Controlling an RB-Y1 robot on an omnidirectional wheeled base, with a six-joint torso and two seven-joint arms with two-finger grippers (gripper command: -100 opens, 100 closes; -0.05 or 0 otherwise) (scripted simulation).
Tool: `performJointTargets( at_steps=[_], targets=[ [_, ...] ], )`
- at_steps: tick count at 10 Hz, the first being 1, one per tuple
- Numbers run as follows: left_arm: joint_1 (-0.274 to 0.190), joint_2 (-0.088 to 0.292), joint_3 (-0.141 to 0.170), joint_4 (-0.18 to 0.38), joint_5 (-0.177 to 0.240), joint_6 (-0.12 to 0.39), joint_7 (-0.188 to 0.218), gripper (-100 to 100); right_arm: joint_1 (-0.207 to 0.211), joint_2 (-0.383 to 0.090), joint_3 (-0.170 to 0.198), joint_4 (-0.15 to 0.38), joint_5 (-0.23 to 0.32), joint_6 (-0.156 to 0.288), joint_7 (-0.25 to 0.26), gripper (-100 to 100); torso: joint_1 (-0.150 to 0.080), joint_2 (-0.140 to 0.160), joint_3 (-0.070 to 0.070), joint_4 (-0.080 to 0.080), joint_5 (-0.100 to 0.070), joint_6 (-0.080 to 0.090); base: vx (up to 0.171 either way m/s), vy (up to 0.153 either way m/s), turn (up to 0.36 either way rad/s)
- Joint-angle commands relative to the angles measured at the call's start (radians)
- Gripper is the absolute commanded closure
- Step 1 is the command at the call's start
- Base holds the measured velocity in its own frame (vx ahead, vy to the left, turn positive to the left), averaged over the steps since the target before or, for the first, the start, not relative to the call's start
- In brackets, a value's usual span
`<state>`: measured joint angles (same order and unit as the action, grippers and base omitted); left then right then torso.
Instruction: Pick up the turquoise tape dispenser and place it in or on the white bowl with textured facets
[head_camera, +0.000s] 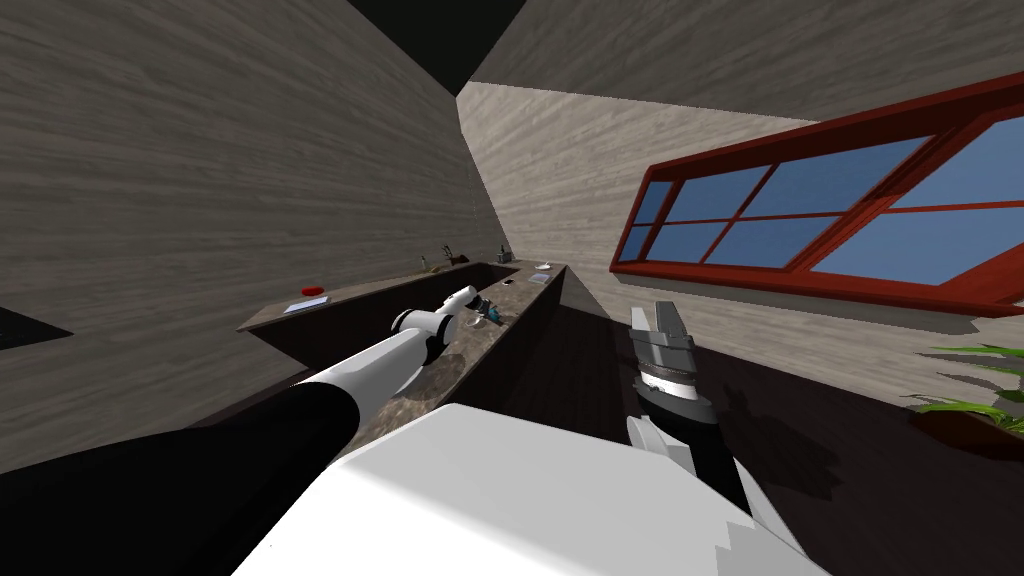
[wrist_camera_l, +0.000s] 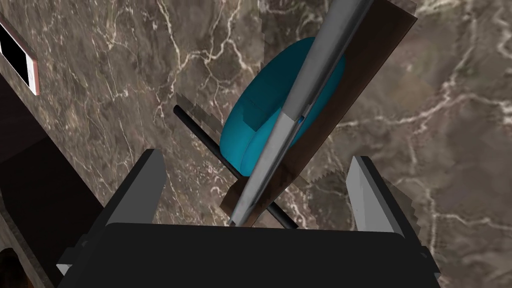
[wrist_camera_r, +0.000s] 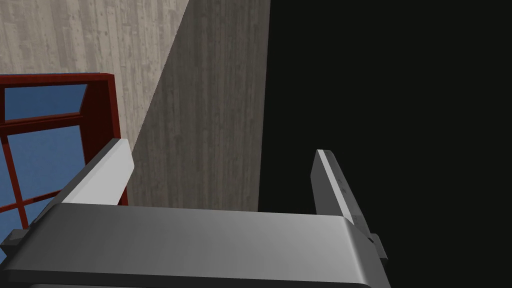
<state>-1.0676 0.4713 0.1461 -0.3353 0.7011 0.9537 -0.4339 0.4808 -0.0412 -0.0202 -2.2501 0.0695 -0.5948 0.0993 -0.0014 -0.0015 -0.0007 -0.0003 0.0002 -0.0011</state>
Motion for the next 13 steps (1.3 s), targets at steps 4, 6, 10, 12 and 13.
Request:
performJointTargets(
  at_steps=[4, 6, 10, 12, 13],
  targets=[
    [0.032, -0.011, -0.01, -0.066, -0.008, 0.019, 0.028, -100, 0.0, 0.0, 0.0, 0.0, 0.0, 0.0, 0.0, 0, 0.001, 0.0, 0.0, 0.0, 0.0, 0.0, 0.006, -0.006, 0.019],
    [0.068, -0.042, -0.04, -0.15, -0.018, 0.039, 0.068, -100, 0.0, 0.0, 0.0, 0.0, 0.0, 0.0, 0.0, 0, -0.001, -0.001, -0.001, 0.0, 0.0, 0.0, 0.033, -0.035, 0.11],
    [0.104, -0.073, -0.07, -0.234, -0.029, 0.058, 0.109, -100, 0.0, 0.0, 0.0, 0.0, 0.0, 0.0, 0.0, 0, -0.001, -0.001, -0.001, 0.0, 0.0, 0.0, 0.019, -0.02, 0.063],
    [0.104, -0.073, -0.07, -0.234, -0.029, 0.058, 0.109, -100, 0.0, 0.0, 0.0, 0.0, 0.0, 0.0, 0.0, 0, 0.001, 0.0, 0.0, 0.0, 0.0, 0.0, 0.0, 0.0, 0.001],
    [0.104, -0.073, -0.07, -0.234, -0.029, 0.058, 0.109, -100, 0.0, 0.0, 0.0, 0.0, 0.0, 0.0, 0.0, 0, 0.001, 0.0, 0.0, 0.0, 0.0, 0.0, 0.0, 0.0, 0.0]
  ],
)
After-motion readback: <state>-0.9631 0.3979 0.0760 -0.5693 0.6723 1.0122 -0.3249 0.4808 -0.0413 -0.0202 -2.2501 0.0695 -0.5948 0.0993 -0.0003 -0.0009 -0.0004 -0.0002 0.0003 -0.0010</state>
